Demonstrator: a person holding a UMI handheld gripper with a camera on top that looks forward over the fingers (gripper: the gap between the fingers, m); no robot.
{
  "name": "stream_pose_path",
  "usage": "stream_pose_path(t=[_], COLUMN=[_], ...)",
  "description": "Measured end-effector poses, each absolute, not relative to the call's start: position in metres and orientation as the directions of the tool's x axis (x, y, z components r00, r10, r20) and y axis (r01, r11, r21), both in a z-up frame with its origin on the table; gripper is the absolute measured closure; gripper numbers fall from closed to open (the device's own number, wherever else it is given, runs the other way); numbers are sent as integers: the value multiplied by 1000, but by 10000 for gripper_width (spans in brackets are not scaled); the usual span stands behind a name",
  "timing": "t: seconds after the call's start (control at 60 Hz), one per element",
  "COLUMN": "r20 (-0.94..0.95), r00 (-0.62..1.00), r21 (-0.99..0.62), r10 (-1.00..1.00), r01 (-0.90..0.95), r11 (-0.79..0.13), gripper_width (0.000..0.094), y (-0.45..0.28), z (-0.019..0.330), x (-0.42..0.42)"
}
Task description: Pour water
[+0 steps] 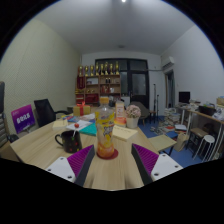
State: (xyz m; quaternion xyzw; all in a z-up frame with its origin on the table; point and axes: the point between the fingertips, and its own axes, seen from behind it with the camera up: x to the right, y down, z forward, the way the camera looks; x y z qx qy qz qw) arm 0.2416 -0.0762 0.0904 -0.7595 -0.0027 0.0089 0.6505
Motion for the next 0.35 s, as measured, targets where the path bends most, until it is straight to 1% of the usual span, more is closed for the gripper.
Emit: stream_pose_path(t=[0.067,0.083,0.1,0.167,0.25,0.35], r20=[10,14,16,11,-19,-68], r00=[1000,999,999,999,998,996], r21=[-987,-986,-987,-986,-984,-984], r10=[26,30,33,39,51,60], r01=[14,18,21,18,-10,-57], r11=[-161,-163,-162,-168,-178,-167], gripper_width=[123,125,126,130,131,133], y=[-113,-110,-122,-149,-170,-191], z=[85,89,83,79,73,69], x=[240,239,238,235,230,229])
